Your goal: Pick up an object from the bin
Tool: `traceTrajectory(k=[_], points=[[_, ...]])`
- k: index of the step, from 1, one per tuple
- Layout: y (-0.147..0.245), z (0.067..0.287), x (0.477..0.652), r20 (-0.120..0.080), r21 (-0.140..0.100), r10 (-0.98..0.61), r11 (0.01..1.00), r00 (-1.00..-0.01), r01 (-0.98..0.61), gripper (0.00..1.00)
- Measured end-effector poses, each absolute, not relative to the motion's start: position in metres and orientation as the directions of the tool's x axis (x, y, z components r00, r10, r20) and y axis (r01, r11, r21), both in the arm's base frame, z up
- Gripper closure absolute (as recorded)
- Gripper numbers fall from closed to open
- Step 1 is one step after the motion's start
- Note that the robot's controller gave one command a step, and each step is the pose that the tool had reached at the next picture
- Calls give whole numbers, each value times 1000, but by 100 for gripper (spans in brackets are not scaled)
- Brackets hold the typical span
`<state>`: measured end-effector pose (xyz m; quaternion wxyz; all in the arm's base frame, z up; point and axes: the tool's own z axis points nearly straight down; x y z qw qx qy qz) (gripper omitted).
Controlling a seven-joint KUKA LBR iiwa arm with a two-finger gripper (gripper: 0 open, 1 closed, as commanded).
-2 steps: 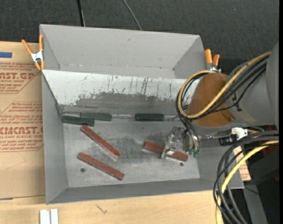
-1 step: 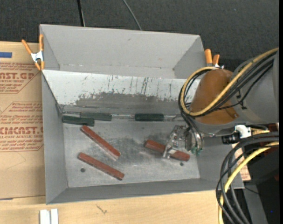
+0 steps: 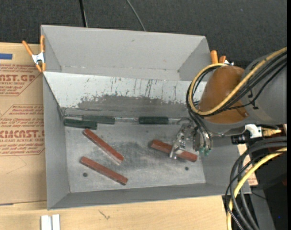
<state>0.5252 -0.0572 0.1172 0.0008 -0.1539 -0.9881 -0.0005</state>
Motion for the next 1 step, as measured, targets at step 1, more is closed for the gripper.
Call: traceTrajectory(k=[1], points=[[-57,129,526,0,1,304,953,-953,304,100]])
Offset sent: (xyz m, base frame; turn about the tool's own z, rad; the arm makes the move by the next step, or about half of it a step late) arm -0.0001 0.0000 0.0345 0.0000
